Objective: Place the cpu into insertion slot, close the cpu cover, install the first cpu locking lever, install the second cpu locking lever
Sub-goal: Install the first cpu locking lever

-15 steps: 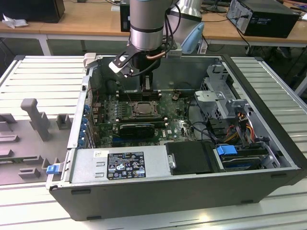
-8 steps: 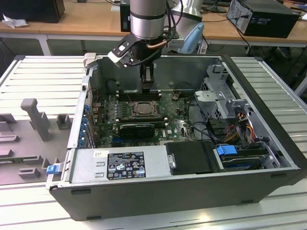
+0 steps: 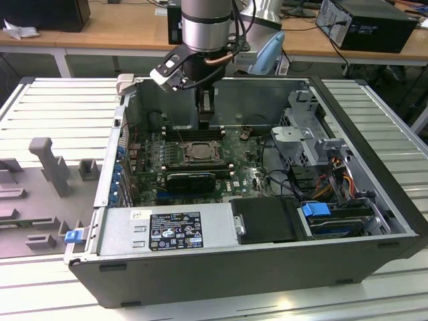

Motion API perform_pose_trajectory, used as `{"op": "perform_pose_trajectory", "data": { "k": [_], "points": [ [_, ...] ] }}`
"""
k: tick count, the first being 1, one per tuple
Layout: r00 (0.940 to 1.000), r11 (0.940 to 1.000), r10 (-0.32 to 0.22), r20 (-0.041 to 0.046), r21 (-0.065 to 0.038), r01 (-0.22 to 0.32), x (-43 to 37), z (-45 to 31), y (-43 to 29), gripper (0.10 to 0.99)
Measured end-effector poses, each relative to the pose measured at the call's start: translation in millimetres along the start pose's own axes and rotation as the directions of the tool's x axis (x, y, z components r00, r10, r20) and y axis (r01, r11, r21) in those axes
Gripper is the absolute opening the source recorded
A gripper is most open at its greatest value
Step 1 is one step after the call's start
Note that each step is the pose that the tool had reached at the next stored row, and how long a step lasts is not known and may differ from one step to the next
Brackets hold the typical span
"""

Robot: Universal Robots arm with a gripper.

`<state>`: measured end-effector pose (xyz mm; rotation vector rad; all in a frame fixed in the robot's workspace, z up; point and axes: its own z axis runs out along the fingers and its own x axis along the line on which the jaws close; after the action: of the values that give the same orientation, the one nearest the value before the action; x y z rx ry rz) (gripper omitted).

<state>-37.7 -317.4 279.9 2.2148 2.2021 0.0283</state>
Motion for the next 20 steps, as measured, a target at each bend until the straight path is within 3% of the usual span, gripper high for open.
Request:
{"op": "perform_pose_trajectory", "data": {
  "k": [13, 20],
  "points": [
    [1.0, 1.0, -0.004, -0.0003, 0.0, 0.004, 0.0, -5.0, 0.1, 0.106],
    [0.9918, 0.9918, -0.128, 0.0018, 0.0, 0.128, 0.0, -5.1, 0.1, 0.106]
  ]
}}
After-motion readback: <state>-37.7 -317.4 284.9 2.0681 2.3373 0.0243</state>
